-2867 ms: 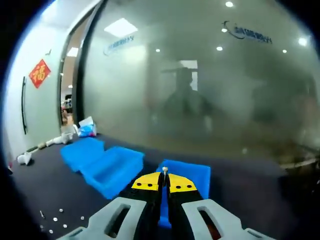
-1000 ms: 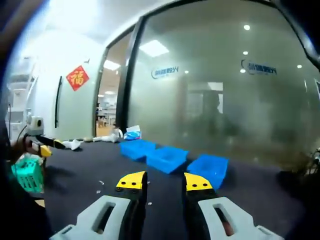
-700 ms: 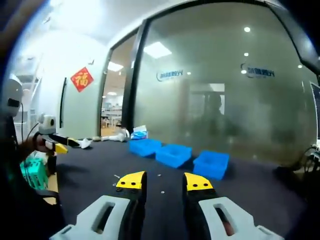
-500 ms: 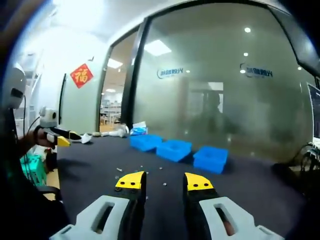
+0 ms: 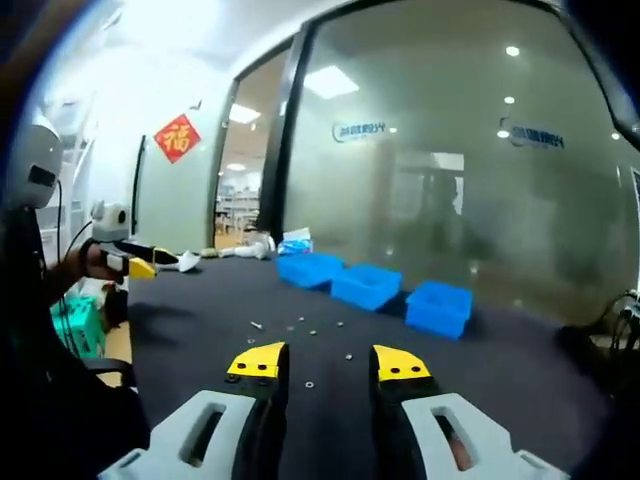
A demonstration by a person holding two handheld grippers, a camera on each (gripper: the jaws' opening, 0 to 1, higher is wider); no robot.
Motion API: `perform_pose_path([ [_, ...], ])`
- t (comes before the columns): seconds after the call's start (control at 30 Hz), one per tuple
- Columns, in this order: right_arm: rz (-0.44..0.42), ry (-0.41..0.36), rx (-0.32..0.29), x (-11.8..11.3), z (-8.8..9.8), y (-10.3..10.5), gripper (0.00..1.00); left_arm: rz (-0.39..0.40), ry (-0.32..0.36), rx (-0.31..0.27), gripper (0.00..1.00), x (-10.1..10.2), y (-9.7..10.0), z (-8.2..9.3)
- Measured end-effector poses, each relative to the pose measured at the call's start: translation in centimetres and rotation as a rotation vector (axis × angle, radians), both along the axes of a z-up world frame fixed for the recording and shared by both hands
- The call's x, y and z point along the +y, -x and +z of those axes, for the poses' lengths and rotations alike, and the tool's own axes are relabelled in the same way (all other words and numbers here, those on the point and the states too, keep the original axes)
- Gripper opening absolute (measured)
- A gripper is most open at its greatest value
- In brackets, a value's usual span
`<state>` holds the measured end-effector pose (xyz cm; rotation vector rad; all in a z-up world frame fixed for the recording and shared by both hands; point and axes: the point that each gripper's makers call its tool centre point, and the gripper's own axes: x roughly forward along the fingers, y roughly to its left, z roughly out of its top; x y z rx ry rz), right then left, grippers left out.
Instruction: Sort the screws, nuts, and washers into the corresponding bins
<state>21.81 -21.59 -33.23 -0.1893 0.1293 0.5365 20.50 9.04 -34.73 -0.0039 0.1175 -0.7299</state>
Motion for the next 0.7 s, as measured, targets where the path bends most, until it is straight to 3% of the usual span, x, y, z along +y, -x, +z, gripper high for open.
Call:
perform_pose_path([
  [0.2,0.099,0.035,0.055,2.0,-0.5,-0.8,0.3,-0.002,-0.008,0.002,0.49,0.1,-0.1,-0.1],
  [0.47,0.21,0.173,0.104,4.5,-1.5,-2.3,0.3,0.0,-0.02,0.02,0.49,0.2,-0.1,-0.7],
  [0.7,0.3,0.227,0.145,7.2,-2.1,-3.6,0.29,0.005,-0.022,0.026,0.49,0.4,-0.3,-0.9],
])
